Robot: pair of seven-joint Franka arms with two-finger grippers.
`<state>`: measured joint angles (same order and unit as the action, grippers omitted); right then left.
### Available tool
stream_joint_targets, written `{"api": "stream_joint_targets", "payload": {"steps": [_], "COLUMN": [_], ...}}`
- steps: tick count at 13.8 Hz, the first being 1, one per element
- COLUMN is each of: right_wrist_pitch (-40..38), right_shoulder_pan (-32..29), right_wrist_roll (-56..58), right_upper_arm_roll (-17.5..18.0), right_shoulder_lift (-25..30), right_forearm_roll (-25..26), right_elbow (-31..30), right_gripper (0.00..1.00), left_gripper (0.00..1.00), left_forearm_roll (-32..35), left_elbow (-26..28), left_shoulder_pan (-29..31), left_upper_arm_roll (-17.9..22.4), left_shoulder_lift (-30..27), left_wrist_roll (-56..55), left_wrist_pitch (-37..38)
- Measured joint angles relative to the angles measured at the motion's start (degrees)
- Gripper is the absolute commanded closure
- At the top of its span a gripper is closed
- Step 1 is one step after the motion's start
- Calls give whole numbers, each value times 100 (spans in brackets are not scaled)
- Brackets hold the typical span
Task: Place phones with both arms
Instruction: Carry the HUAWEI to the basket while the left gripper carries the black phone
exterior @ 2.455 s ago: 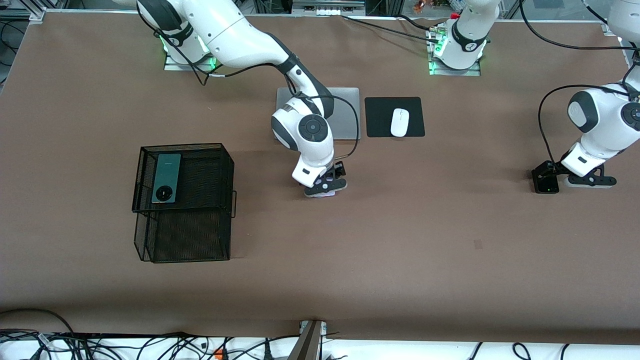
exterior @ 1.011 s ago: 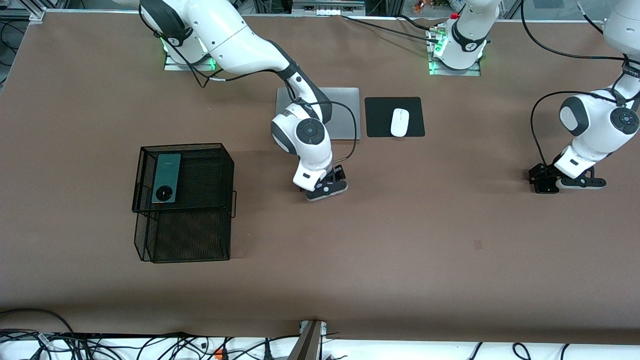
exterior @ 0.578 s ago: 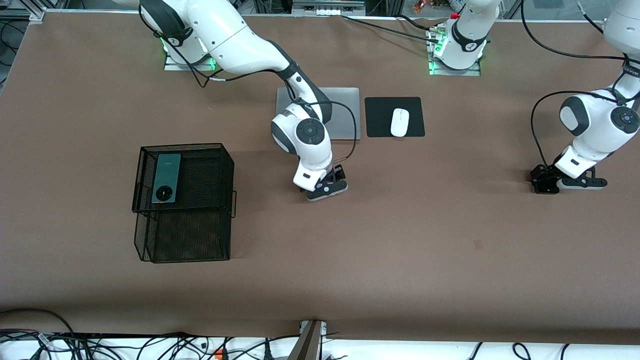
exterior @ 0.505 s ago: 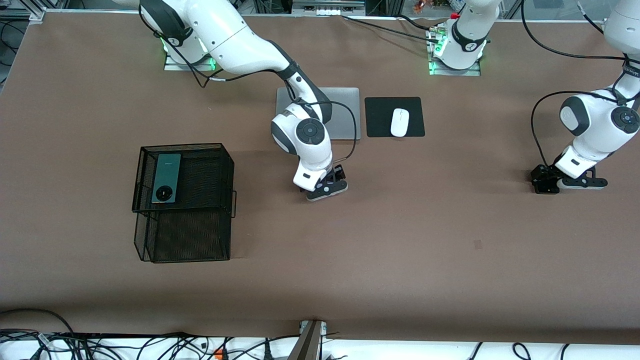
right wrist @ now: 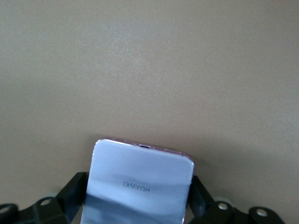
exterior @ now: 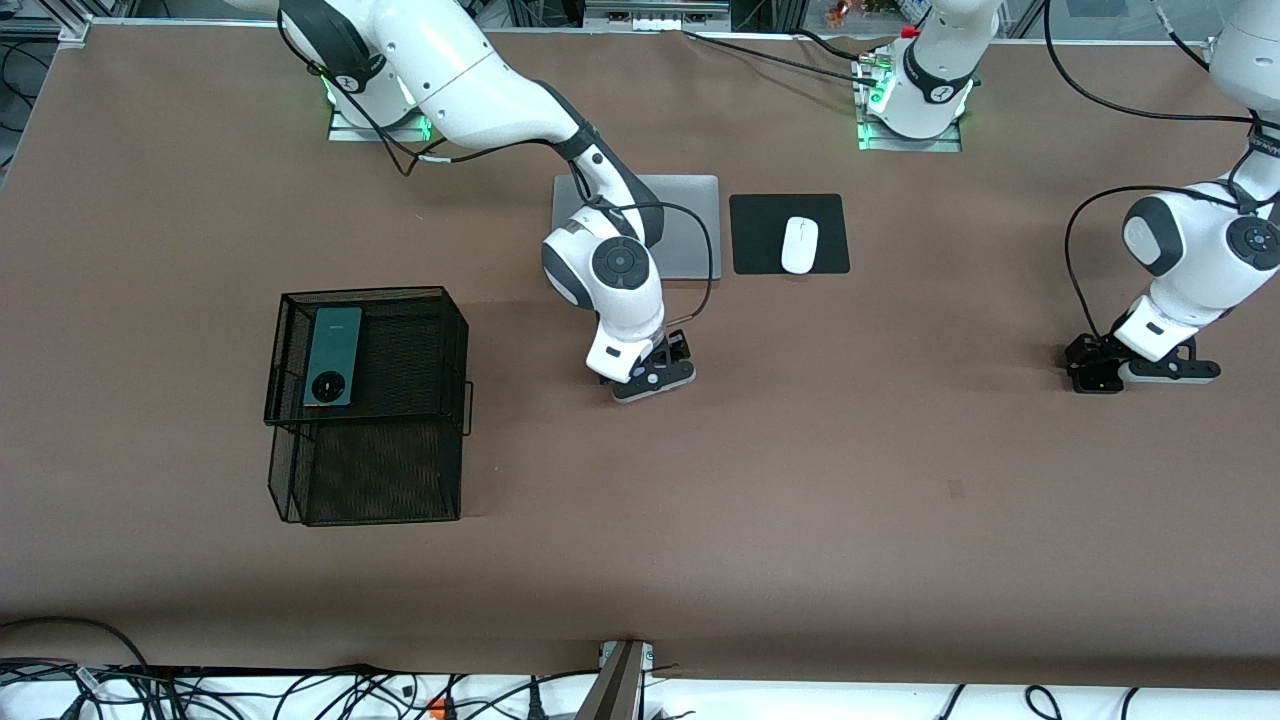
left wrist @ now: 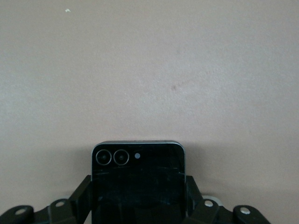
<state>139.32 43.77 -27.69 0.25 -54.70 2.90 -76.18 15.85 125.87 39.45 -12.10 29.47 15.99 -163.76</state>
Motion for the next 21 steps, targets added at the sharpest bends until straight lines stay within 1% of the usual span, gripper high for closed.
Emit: {"api": "stream_joint_targets", "payload": {"steps": [1, 2, 4, 7, 10, 11, 13, 15, 16, 18, 19, 21], "right_wrist_pitch": [0, 1, 1, 8, -158, -357, -855, -1564, -1995, -2816, -3081, -3213], "right_shoulder_pan": [0, 0, 0, 0, -46, -122, -376, -751, -942, -1204, -1261, -1294], "right_wrist_roll": [3, 9, 10, 4, -66, -72, -71, 57, 222, 625, 776, 898], "right_upper_arm_roll": [-2, -3, -3, -9, -95, -131, -167, -197, -237, -491, -659, -918], "right_shoulder_lift": [7, 6, 6, 8, 156, 309, 699, 1170, 1402, 1804, 1973, 2295], "right_forearm_roll": [0, 0, 0, -1, -9, -13, -14, -11, -11, -15, -25, -34], "right_elbow": [2, 2, 4, 48, 216, 264, 322, 342, 340, 291, 187, -306], "right_gripper": [79, 86, 92, 98, 100, 100, 100, 100, 100, 100, 100, 100], "left_gripper": [89, 91, 95, 96, 97, 98, 100, 100, 100, 100, 100, 100], "left_forearm_roll": [0, 0, 0, 0, 0, 0, 0, 0, 0, -13, -53, -140], "left_elbow": [-62, -127, -246, -357, -535, -624, -926, -1333, -1471, -1622, -1676, -1835], "left_shoulder_pan": [0, -1, -6, -63, -313, -519, -978, -1456, -1716, -2293, -2600, -3276], "left_upper_arm_roll": [-2, -3, -6, -15, -144, -187, -228, -245, -252, -272, -282, -285], "left_shoulder_lift": [35, 58, 69, 75, 81, 82, 83, 82, 82, 90, 117, 257], "left_wrist_roll": [0, -1, -2, -58, -675, -1007, -1648, -2244, -2598, -3346, -3717, -4436], "left_wrist_pitch": [34, 101, 276, 412, 668, 809, 1369, 1935, 2061, 2203, 2258, 2301]}}
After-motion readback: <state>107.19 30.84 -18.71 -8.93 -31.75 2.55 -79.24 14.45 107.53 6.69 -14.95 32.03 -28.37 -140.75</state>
